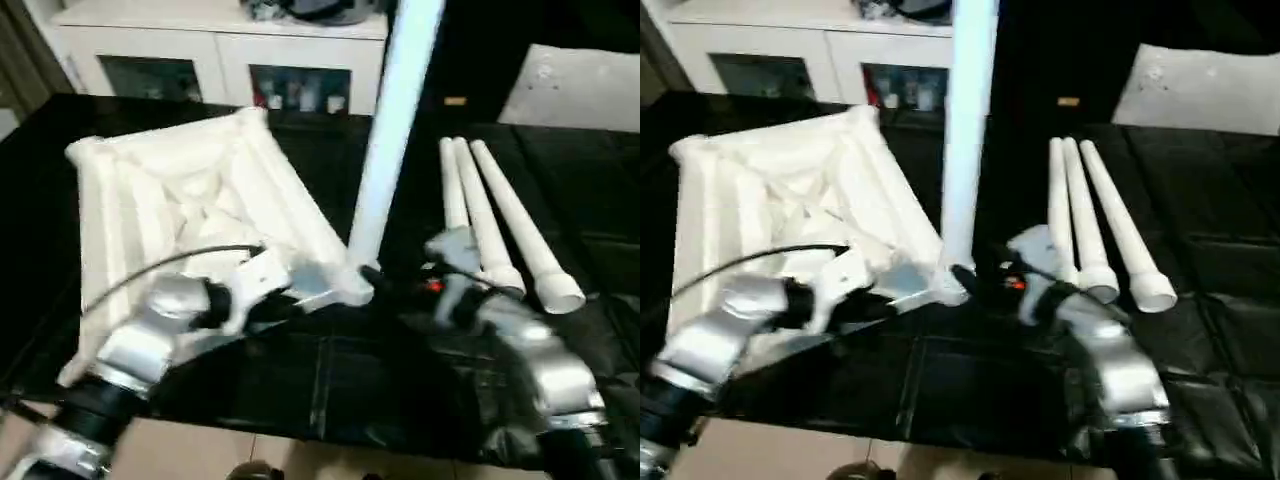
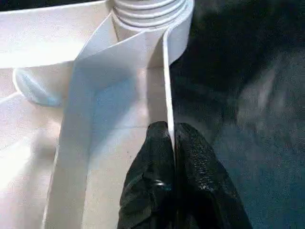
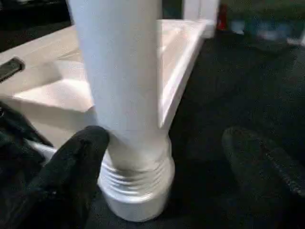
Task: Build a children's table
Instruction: Rotate leg to tighten
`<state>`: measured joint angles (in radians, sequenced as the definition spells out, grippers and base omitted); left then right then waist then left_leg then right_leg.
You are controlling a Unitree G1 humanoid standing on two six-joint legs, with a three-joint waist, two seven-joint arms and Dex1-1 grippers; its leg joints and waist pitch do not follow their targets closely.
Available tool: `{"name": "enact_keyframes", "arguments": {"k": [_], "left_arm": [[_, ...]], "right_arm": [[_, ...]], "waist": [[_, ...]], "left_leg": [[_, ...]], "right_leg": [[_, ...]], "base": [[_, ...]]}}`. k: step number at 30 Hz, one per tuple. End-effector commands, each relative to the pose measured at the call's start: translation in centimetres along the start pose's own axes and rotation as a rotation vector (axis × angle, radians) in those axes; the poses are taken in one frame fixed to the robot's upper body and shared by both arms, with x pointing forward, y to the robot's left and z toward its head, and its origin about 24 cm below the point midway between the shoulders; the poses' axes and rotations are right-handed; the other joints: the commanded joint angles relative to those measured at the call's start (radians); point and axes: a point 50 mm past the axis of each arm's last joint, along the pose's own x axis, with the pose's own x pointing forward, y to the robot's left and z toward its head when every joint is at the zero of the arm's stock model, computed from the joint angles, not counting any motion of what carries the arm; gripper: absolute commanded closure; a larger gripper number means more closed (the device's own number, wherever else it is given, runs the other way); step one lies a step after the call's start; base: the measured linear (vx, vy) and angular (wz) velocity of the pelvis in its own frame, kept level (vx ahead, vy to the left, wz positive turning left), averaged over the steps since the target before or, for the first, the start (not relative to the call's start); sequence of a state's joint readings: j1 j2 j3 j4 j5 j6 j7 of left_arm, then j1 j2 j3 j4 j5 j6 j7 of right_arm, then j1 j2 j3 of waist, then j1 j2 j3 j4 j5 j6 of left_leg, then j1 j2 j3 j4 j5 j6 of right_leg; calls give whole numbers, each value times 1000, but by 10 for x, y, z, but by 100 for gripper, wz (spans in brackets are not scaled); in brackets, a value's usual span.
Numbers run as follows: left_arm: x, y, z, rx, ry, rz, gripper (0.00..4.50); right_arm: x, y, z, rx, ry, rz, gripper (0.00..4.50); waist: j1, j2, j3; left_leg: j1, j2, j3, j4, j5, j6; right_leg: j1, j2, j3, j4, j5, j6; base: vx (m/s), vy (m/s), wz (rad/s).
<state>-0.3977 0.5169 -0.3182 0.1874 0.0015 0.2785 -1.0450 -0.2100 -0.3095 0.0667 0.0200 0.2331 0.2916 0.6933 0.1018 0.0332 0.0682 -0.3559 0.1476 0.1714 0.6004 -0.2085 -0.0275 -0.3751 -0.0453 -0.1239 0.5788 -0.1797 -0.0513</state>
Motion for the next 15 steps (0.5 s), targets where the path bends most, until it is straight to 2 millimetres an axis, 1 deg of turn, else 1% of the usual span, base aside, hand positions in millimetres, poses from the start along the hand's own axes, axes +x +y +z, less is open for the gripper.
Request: {"name": "enact_keyframes", "arguments": {"k": [1,2,3,4,5,6,7,8,9,10,11,12,13,14,15], "left_arm": [[1,-1,15,108,-46,-93,450],[0,-1,15,114,-54,-114,450],[-1,0,16,119,-58,-157,450],[-2,-1,16,122,-60,-176,450],[-3,-1,16,146,-52,-229,450],[-3,-1,16,149,-49,-234,450],[-3,-2,16,168,-36,-269,450],[-3,-3,16,169,-40,-286,450],[-2,-3,16,171,-46,-299,450],[-2,-4,16,176,-49,-313,450],[-1,-5,17,183,-50,-332,450],[0,-6,17,191,-48,-349,450],[0,-6,17,192,-48,-350,450],[0,-6,17,205,-45,-370,450],[1,-6,16,209,-43,-383,450]], "right_arm": [[-5,2,5,-24,-16,72,0],[-8,2,6,-32,-10,101,0],[-11,3,6,-53,15,159,0],[-13,4,6,-61,26,183,0],[-16,9,5,-80,54,272,0],[-16,9,5,-80,56,279,0],[-17,12,4,-82,69,325,0],[-17,13,3,-93,79,348,0],[-17,14,3,-102,85,364,0],[-18,14,2,-109,94,383,0],[-18,15,2,-111,102,401,0],[-18,16,1,-111,113,428,0],[-18,16,1,-110,114,431,0],[-19,16,0,-101,127,460,28],[-19,15,-2,-100,148,486,28]], "waist": [[1,9,-73],[3,9,-74],[4,7,-75],[10,8,-75],[12,7,-75],[17,7,-76],[18,2,-75],[21,4,-77],[23,4,-77],[25,2,-77],[26,2,-77],[31,0,-78],[33,0,-78],[35,-3,-77],[37,-5,-77]], "left_leg": [[13,103,-42,-70,-140,61],[14,106,-44,-71,-142,61],[14,106,-42,-70,-137,62],[16,106,-41,-69,-133,64],[16,106,-39,-69,-133,67],[14,106,-39,-68,-129,71],[13,107,-39,-68,-124,75],[13,107,-39,-67,-124,76],[11,106,-39,-67,-123,77],[11,108,-39,-67,-118,75],[11,107,-39,-67,-117,75],[13,109,-38,-67,-115,73],[14,109,-38,-67,-115,73],[13,109,-37,-67,-114,75],[13,108,-36,-67,-113,77]], "right_leg": [[48,-139,87,-72,-263,-111],[48,-137,86,-72,-257,-115],[48,-137,86,-71,-246,-119],[47,-137,86,-70,-237,-121],[46,-138,87,-70,-236,-123],[49,-139,87,-67,-229,-126],[47,-139,87,-66,-224,-129],[48,-141,86,-66,-229,-130],[48,-142,85,-67,-239,-129],[48,-142,85,-66,-242,-130],[48,-141,85,-66,-244,-130],[46,-142,86,-67,-250,-129],[46,-141,85,-66,-251,-129],[46,-141,85,-66,-256,-126],[46,-142,85,-68,-263,-123]], "base": [[0,0,0],[0,0,0],[0,0,0],[0,0,0],[0,0,0],[0,0,0],[0,0,0],[0,0,0],[0,0,0],[0,0,0],[0,0,0],[0,0,0],[0,0,0],[0,0,0],[0,0,0]]}}
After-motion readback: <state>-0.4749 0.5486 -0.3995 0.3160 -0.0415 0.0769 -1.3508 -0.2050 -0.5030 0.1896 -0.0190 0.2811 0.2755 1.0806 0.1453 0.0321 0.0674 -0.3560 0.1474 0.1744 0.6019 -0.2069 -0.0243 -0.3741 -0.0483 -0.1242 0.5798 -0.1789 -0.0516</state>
